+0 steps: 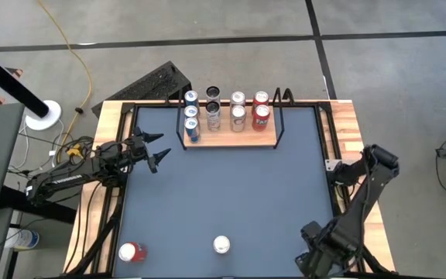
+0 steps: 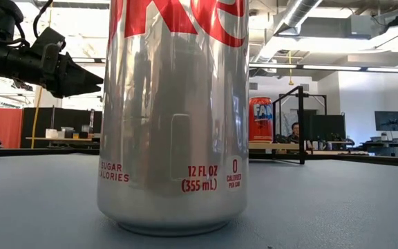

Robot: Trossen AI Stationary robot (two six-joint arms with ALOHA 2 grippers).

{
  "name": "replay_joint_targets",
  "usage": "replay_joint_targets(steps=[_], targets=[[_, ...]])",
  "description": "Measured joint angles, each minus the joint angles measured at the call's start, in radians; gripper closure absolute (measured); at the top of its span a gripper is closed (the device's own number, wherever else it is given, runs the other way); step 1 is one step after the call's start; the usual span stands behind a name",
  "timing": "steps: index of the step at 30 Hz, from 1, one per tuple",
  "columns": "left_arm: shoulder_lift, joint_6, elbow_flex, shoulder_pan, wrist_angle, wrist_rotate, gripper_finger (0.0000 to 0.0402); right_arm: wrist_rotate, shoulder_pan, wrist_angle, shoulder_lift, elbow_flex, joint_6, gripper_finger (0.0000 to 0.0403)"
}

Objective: Place canned beverage on shelf
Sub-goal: Put the pink and white soda can onto the shelf aligned with the other pink and white soda cans

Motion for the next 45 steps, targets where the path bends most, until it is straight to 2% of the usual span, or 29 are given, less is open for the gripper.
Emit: replay_joint_targets(steps=[13, 16, 25, 30, 34, 36, 41, 45], targets=[[0.000, 0.000, 0.000, 0.000, 0.000, 0.001, 0.0074, -0.002, -0.019, -0.007, 0.090, 0.000, -0.089, 0.0047], [0.000, 0.000, 0.000, 0.000, 0.000, 0.001, 0.0074, -0.002, -0.025, -0.036, 0.090, 0.000, -0.102, 0.0071], [0.000, 0.000, 0.000, 0.000, 0.000, 0.001, 0.0074, -0.028, -0.044, -0.067, 0.089, 0.004, -0.186, 0.0180], [0.000, 0.000, 0.000, 0.000, 0.000, 0.000, 0.0074, -0.008, -0.089, -0.127, 0.090, 0.048, -0.263, 0.0189], [0.000, 0.000, 0.000, 0.000, 0.000, 0.000, 0.0074, 0.089, -0.151, -0.214, 0.090, 0.106, -0.384, 0.0174], [0.000, 0.000, 0.000, 0.000, 0.000, 0.001, 0.0074, 0.197, -0.192, -0.244, 0.090, 0.135, -0.470, 0.0173], [0.000, 0.000, 0.000, 0.000, 0.000, 0.000, 0.0074, 0.560, -0.329, -0.211, 0.090, 0.178, -0.794, 0.0176], [0.000, 0.000, 0.000, 0.000, 0.000, 0.000, 0.0074, 0.690, -0.477, -0.123, 0.090, 0.178, -1.106, 0.0175]])
